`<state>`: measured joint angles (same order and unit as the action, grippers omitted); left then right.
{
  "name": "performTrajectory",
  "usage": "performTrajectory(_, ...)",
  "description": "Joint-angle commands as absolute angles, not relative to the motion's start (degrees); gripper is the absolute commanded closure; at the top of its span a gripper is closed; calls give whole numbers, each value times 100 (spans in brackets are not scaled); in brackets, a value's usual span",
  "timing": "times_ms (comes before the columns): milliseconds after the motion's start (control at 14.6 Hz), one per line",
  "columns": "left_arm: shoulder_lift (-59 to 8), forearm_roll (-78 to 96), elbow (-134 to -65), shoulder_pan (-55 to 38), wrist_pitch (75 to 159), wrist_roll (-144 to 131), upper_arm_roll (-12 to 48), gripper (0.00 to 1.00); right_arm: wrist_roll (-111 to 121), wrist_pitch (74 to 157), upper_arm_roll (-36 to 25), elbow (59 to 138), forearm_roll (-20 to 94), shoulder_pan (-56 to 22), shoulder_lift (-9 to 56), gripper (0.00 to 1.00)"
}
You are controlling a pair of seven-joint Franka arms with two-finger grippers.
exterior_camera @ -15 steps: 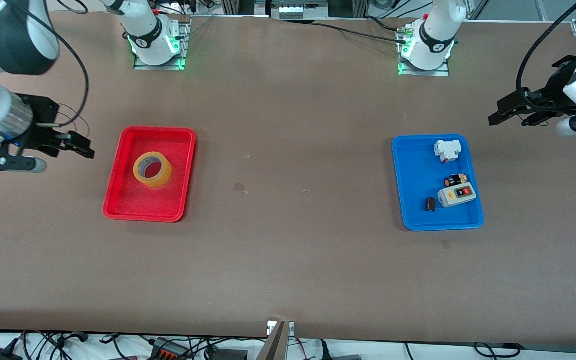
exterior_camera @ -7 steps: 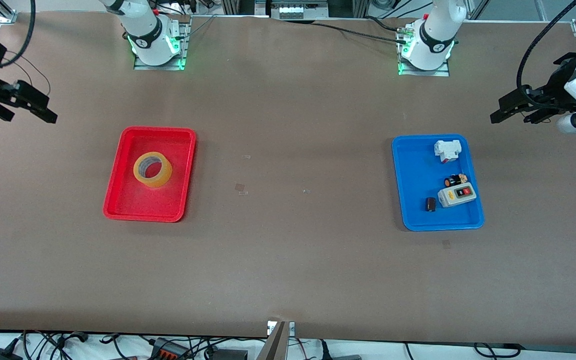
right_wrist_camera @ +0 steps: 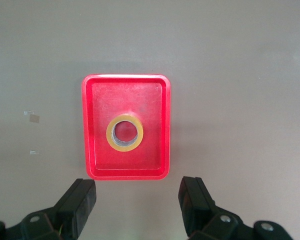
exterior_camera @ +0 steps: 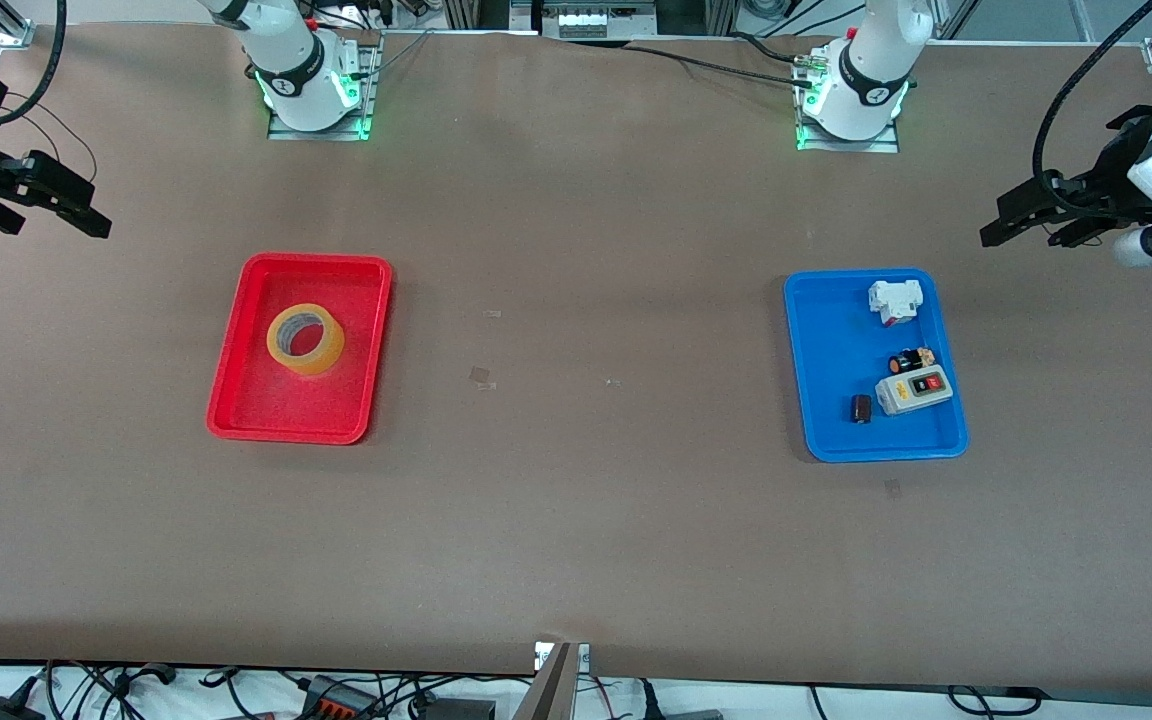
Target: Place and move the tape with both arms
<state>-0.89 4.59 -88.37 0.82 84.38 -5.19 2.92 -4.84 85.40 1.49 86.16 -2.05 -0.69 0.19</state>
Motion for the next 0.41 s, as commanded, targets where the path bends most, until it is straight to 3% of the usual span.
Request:
performTrajectory(0, 70, 352, -8965, 79, 8464, -396, 299, 0, -404, 8411, 193, 8604, -149, -18, -70, 1)
performTrajectory(342, 70, 360, -8965, 79, 8464, -396, 299, 0, -404, 8402, 193, 8666, -149, -18, -79, 1)
